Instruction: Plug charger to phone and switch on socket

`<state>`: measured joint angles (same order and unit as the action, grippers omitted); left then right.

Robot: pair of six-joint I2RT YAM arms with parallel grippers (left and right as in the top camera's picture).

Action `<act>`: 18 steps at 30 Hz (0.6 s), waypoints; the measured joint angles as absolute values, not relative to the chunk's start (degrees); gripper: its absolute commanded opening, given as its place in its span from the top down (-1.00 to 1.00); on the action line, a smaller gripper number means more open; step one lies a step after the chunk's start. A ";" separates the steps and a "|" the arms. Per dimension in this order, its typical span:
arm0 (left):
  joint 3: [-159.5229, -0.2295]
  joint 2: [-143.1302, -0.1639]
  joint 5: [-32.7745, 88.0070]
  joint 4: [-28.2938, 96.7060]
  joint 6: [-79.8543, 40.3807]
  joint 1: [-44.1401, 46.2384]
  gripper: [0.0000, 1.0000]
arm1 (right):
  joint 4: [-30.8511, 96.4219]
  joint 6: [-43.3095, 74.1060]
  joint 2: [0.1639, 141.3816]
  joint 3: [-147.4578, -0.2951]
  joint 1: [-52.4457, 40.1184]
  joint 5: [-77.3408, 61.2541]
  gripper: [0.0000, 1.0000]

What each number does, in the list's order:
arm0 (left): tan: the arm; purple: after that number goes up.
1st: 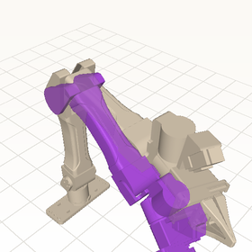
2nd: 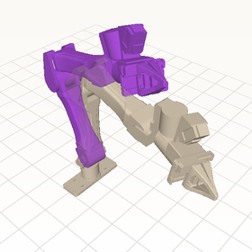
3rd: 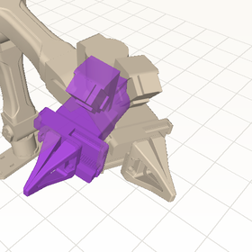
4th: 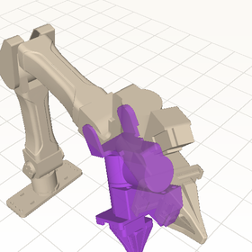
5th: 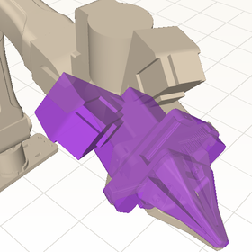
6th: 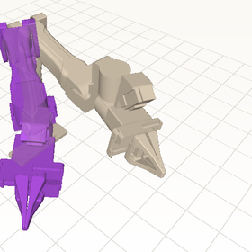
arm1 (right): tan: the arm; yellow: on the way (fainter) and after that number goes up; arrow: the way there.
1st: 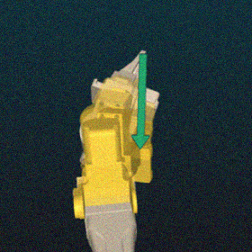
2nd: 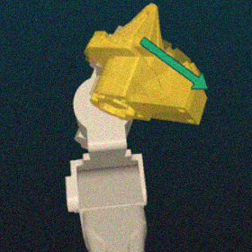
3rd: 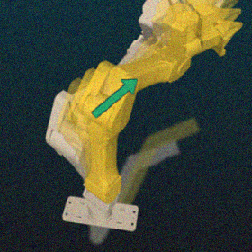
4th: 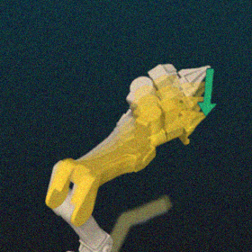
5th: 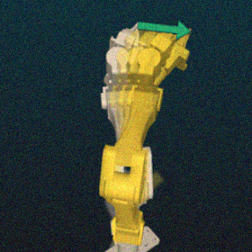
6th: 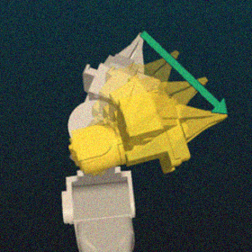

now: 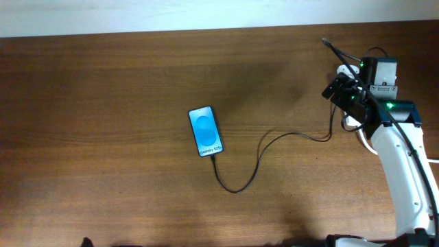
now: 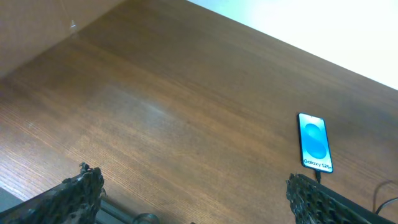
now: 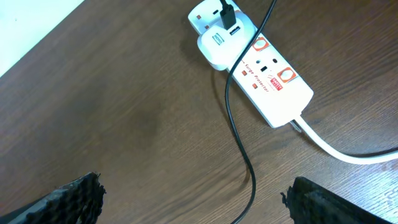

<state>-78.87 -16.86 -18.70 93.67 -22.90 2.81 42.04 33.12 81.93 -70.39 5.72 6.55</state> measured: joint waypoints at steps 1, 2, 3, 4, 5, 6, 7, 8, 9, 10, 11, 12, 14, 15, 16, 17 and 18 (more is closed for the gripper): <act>-78.87 -16.86 -18.70 93.69 -22.90 2.72 -0.98 | 42.02 33.17 81.93 -70.39 5.72 6.52 -0.97; -78.85 -16.64 -18.72 93.65 -22.90 2.44 -0.98 | 42.00 33.21 81.93 -70.39 5.72 6.42 -0.97; -78.85 -16.03 -18.70 93.65 -22.92 1.65 -0.98 | 42.02 33.19 81.93 -70.39 5.72 6.37 -0.97; -78.85 -14.96 -18.70 93.62 -22.92 0.75 -0.98 | 42.00 33.21 81.93 -70.39 5.72 6.37 -0.97; -78.85 -13.23 -18.70 93.60 -22.90 -0.25 -0.98 | 41.95 33.23 81.93 -70.39 5.72 6.37 -0.97; -78.87 -11.51 -18.70 93.58 -22.90 -0.84 -0.98 | 42.00 33.21 81.93 -70.39 5.72 6.35 -0.97; -78.87 -9.08 -18.70 93.62 -22.92 -1.28 -0.98 | 42.13 33.21 81.93 -70.39 5.72 6.37 -0.97; -78.91 -7.42 -18.72 93.60 -22.92 -1.32 -0.98 | 42.19 33.23 81.93 -70.39 5.76 6.37 -0.97; -78.87 -5.54 -18.70 93.54 -22.90 -1.32 -0.99 | 42.24 33.21 81.95 -70.39 6.00 6.20 -0.97; -78.85 -3.95 -18.72 93.43 -22.90 -1.32 -0.98 | 42.89 33.21 81.93 -70.41 6.96 6.00 -0.97; -78.98 -2.02 -18.72 93.71 -22.94 -1.32 -0.98 | 43.53 33.21 81.95 -70.41 8.21 5.98 -0.99; -79.61 -0.80 -18.72 93.84 -22.94 -1.32 -0.98 | 44.21 33.23 81.95 -70.39 10.13 5.98 -0.89; -80.79 -0.54 -18.72 93.86 -22.96 -1.30 -0.99 | 45.41 33.32 81.97 -70.41 13.39 5.96 -0.72; -80.79 -0.54 -18.72 93.86 -22.96 -1.28 -0.99 | 45.52 33.43 81.97 -70.41 14.46 5.48 -0.59; -80.79 -0.54 -18.72 93.89 -22.96 -1.19 -0.98 | 45.89 33.28 81.97 -70.50 15.99 4.60 -0.49; -80.79 -0.54 -18.70 93.91 -22.96 -1.15 -0.98 | 46.24 33.23 81.97 -70.87 17.69 3.79 -0.45; -80.79 -0.54 -18.72 94.15 -22.96 -1.15 -0.99 | 46.50 33.26 82.00 -71.29 18.63 3.33 -0.36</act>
<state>-80.79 -0.54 -18.72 94.15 -22.96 -1.15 46.50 33.26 82.00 -71.29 18.63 3.33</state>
